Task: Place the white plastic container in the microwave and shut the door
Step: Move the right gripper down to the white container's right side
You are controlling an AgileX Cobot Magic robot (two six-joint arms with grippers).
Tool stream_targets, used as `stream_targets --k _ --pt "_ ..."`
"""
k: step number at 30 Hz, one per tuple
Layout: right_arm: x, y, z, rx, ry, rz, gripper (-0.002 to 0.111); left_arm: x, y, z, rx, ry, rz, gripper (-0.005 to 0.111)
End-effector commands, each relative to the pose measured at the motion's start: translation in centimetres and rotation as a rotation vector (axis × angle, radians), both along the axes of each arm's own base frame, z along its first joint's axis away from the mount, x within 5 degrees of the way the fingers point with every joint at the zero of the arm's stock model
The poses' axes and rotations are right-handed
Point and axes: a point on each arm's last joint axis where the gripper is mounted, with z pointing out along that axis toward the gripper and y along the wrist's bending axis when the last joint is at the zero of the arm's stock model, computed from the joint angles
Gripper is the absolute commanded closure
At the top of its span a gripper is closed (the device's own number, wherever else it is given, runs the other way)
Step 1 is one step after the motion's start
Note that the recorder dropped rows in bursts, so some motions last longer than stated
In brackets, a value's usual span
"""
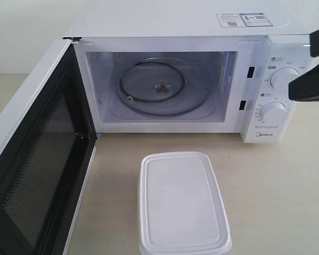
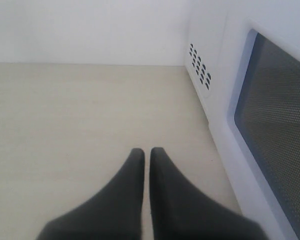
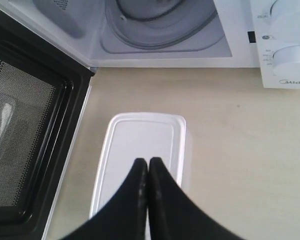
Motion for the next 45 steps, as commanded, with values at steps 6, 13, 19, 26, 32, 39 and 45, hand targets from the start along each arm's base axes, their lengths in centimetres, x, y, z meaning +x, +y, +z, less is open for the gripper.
stream_targets --k 6,13,19,26,32,39,45 --pt "-0.2 0.7 0.4 0.093 0.010 0.036 0.109 0.0 0.0 -0.1 -0.007 0.001 0.004 0.102" --pt "0.2 2.1 1.7 0.426 -0.061 0.240 0.109 0.0 0.0 -0.1 -0.007 0.001 0.004 0.102" --pt "1.4 1.2 -1.1 0.510 -0.086 0.329 0.109 0.0 0.0 -0.1 -0.007 0.001 0.004 0.102" --pt "2.4 -1.5 -6.0 0.403 -0.010 0.106 0.108 0.0 0.0 -0.1 -0.007 0.001 0.004 0.102" --pt "3.5 -1.3 -11.1 0.439 0.226 0.195 0.108 0.0 0.0 -0.1 -0.007 0.001 0.004 0.102" --pt "3.8 0.8 -15.1 0.426 0.406 0.376 0.084 0.0 0.0 -0.1 -0.007 0.001 0.004 0.102" --pt "5.1 0.4 -17.0 0.356 0.405 0.262 0.052 0.0 0.0 -0.1 -0.007 0.001 0.004 0.102"
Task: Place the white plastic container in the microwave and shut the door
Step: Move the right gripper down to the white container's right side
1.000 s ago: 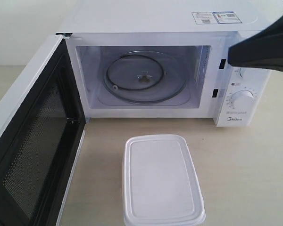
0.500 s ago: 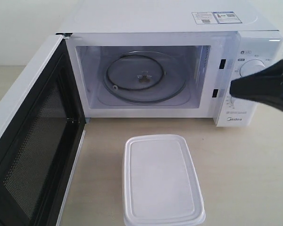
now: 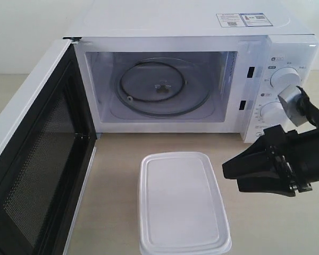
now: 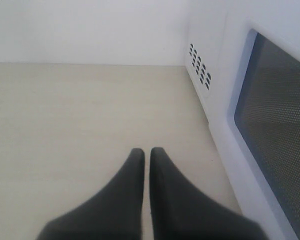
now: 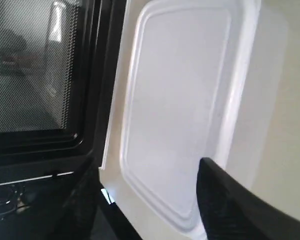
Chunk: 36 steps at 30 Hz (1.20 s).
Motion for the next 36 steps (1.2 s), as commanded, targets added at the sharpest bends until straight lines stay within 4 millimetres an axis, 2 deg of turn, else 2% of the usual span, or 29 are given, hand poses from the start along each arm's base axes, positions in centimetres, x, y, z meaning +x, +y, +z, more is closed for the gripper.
stream_targets --k 1,5,12,18,28,30,36 --pt "0.4 -0.2 -1.4 -0.029 0.031 -0.027 0.052 0.0 0.0 -0.1 -0.007 0.001 0.004 0.102" --pt "0.7 -0.2 -2.8 -0.032 0.085 -0.032 0.052 0.0 0.0 -0.1 -0.007 0.001 0.004 0.102" --pt "1.0 1.7 -4.4 -0.031 0.077 0.007 0.052 0.0 0.0 -0.1 -0.007 0.001 0.004 0.102" --pt "1.3 2.0 -6.0 -0.133 0.073 -0.015 0.052 0.0 0.0 -0.1 -0.007 0.001 0.004 0.102" --pt "2.4 3.2 -6.6 -0.112 0.048 -0.002 0.052 0.0 0.0 -0.1 -0.007 0.001 0.004 0.102" --pt "2.4 3.2 -6.7 -0.109 0.046 -0.008 0.055 0.0 0.0 -0.1 -0.007 0.001 0.004 0.102" --pt "2.5 3.3 -6.7 -0.104 0.033 -0.007 0.079 0.0 0.0 -0.1 -0.007 0.001 0.004 0.102"
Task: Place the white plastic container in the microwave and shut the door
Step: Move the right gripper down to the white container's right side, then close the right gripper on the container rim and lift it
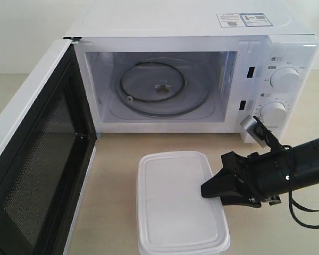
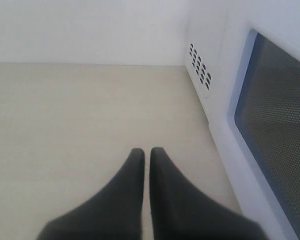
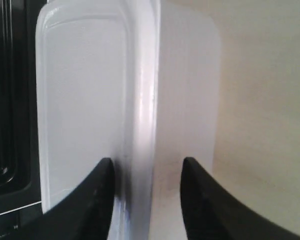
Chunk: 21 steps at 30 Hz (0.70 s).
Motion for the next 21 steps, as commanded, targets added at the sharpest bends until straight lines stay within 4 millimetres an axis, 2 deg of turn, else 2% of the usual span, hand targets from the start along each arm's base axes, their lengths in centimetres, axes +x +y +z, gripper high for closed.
stream_targets --k 1,8,14,21 --pt "0.1 0.0 -0.1 -0.007 -0.021 0.011 0.082 0.0 0.0 -0.1 -0.007 0.001 0.004 0.102" --pt "0.1 0.0 -0.1 -0.009 -0.044 0.026 0.108 0.0 0.0 -0.1 -0.007 0.001 0.004 0.102" --pt "0.1 0.1 0.4 0.007 -0.038 0.012 0.108 0.0 0.0 -0.1 -0.007 0.001 0.004 0.102" --pt "0.0 0.1 4.2 0.040 -0.126 -0.037 0.108 0.0 0.0 -0.1 -0.007 0.001 0.004 0.102"
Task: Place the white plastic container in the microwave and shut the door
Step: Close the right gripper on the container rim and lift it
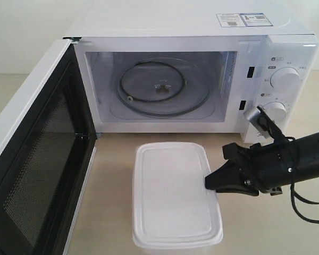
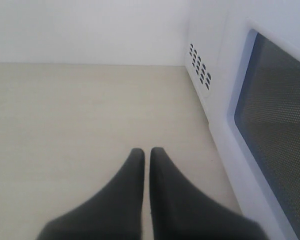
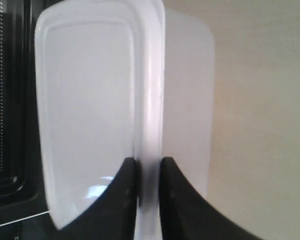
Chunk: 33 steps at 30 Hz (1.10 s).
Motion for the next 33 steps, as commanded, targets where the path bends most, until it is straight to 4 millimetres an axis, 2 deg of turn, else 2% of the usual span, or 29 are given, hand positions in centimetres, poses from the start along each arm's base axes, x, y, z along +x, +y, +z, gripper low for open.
stream_targets --k 1,6,11,14,21,25,33 --pt "-0.3 0.0 3.2 0.034 -0.083 -0.018 0.108 0.0 0.0 -0.1 -0.007 0.001 0.004 0.102" --pt "-1.5 0.2 6.7 0.078 -0.147 -0.015 0.108 0.0 0.0 -0.1 -0.007 0.001 0.004 0.102" --pt "-2.9 0.1 8.9 0.108 -0.161 -0.013 0.108 0.0 0.0 -0.1 -0.007 0.001 0.004 0.102" --pt "-4.1 0.0 9.1 0.103 -0.167 0.002 0.108 0.0 0.0 -0.1 -0.007 0.001 0.004 0.102" --pt "-6.8 -0.2 8.0 0.107 -0.124 0.015 0.108 0.0 0.0 -0.1 -0.007 0.001 0.004 0.102" --pt "-7.7 -0.4 8.3 0.075 -0.153 -0.051 0.108 0.0 0.0 -0.1 -0.007 0.001 0.004 0.102" --pt "-9.0 1.5 9.2 -0.006 -0.171 -0.170 0.108 0.0 0.0 -0.1 -0.007 0.001 0.004 0.102"
